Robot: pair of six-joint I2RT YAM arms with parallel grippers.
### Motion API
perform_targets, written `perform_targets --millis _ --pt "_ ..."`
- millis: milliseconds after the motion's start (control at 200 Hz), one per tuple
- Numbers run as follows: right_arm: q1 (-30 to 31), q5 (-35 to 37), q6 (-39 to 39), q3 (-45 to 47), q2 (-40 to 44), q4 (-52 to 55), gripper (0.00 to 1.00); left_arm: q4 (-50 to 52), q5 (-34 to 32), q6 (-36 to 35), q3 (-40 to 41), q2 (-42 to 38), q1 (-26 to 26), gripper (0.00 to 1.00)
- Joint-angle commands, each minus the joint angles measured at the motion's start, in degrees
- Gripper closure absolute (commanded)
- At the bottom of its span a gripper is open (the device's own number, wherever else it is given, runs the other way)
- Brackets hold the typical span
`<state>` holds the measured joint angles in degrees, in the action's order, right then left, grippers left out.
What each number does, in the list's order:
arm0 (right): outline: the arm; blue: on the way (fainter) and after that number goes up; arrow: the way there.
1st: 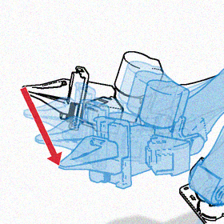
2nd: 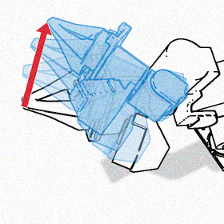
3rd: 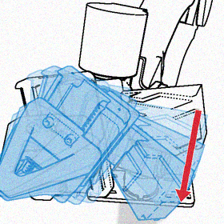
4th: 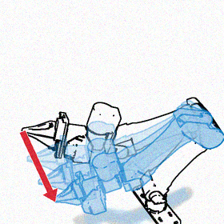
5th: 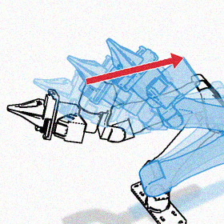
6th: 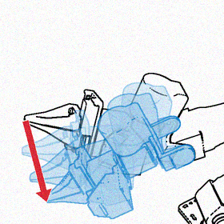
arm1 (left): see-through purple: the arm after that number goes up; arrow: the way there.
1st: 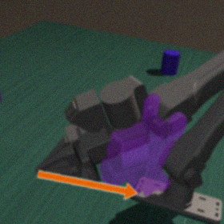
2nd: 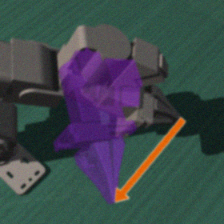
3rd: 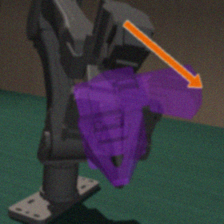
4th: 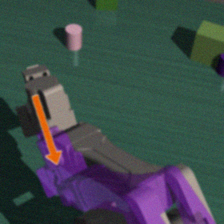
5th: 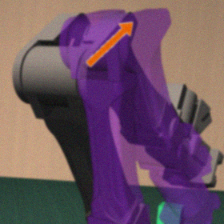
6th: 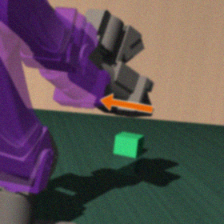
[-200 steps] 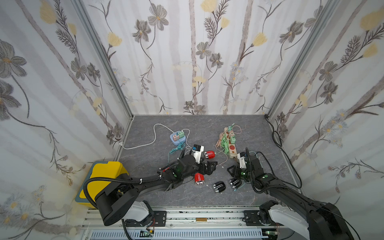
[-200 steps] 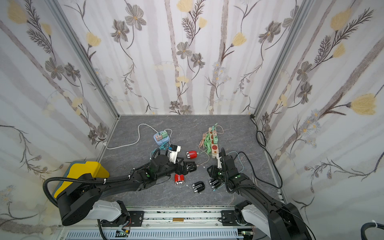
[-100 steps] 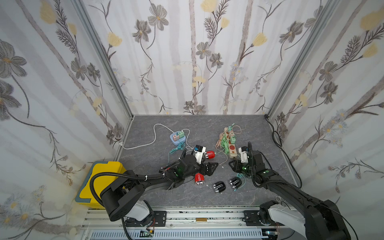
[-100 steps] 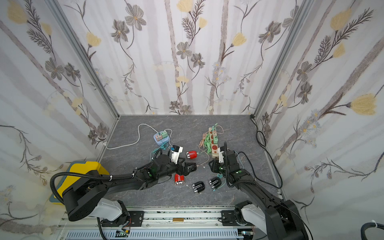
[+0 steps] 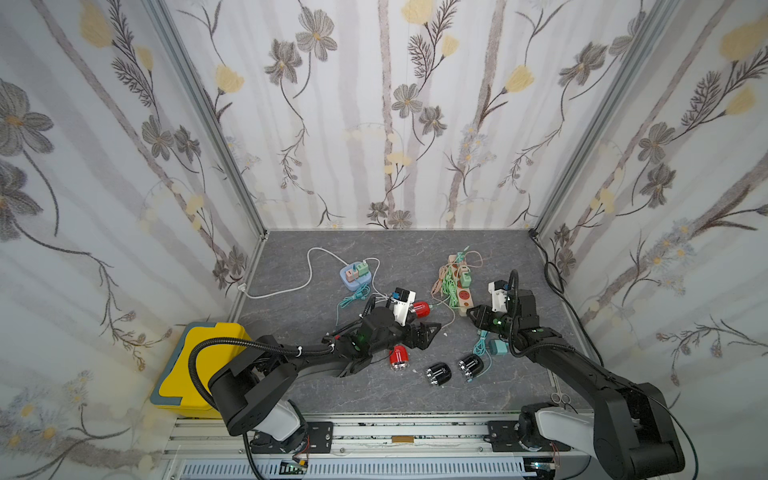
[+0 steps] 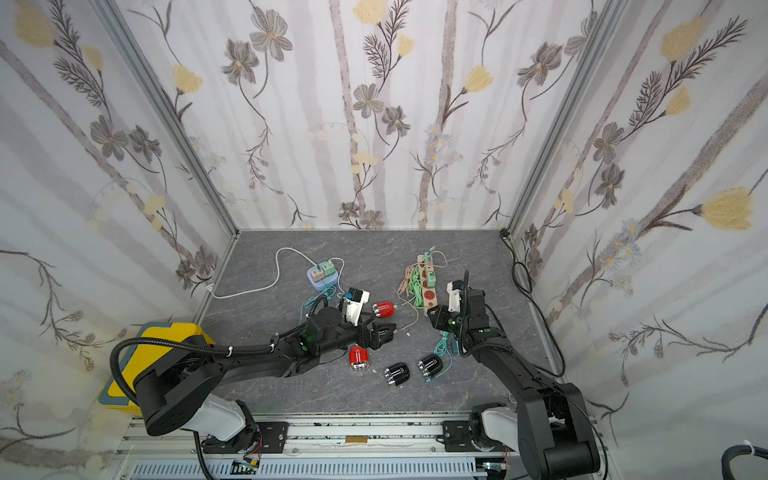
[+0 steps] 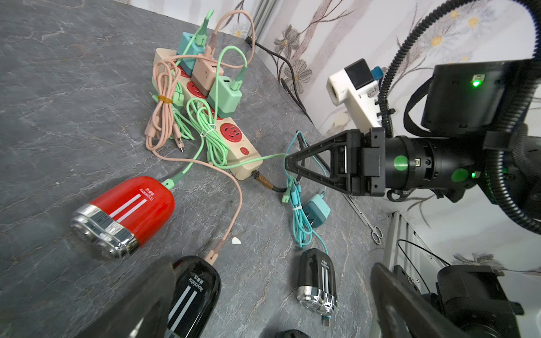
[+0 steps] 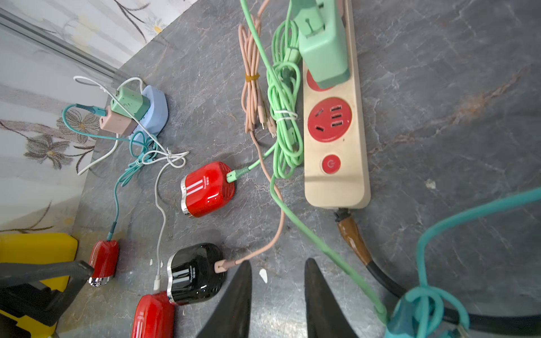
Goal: Unplug the electric shaver
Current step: Remove the plug from the socket.
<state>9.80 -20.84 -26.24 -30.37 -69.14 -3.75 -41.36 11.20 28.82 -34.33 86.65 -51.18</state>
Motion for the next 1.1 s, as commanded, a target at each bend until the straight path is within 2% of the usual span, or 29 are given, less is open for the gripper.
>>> perform_targets --millis 0,170,320,415,510,879,1094 --pt "-0.44 3.56 2.87 -1.81 -1.32 -2.23 0.69 -7.09 2.1 2.45 0.59 0.65 0.07 0.0" --pt "-0.57 9.39 4.91 -6.69 -4.66 -2.13 0.66 -10.86 2.79 4.83 1.06 1.12 0.02 0.0" --pt "-0.66 12.47 6.98 -11.2 -8.1 -1.96 0.63 -8.86 3.43 4.3 -0.7 1.94 0.03 0.0" --pt "-0.66 14.15 8.73 -15.31 -11.18 -0.8 0.62 -11.76 3.1 5.49 0.72 1.97 -0.01 0.0" --pt "-0.52 14.8 9.84 -17.86 -14.4 -0.41 0.62 -13.99 3.71 6.4 1.72 2.53 -0.02 0.0" --pt "-0.09 14.2 11.86 -23.44 -24.14 -0.13 0.59 -12.43 3.92 5.82 0.44 2.92 -0.04 0.0" --pt "1.48 15.41 12.96 -25.49 -27.34 0.32 0.55 -12.51 3.87 6.24 0.6 2.91 -0.01 0.0"
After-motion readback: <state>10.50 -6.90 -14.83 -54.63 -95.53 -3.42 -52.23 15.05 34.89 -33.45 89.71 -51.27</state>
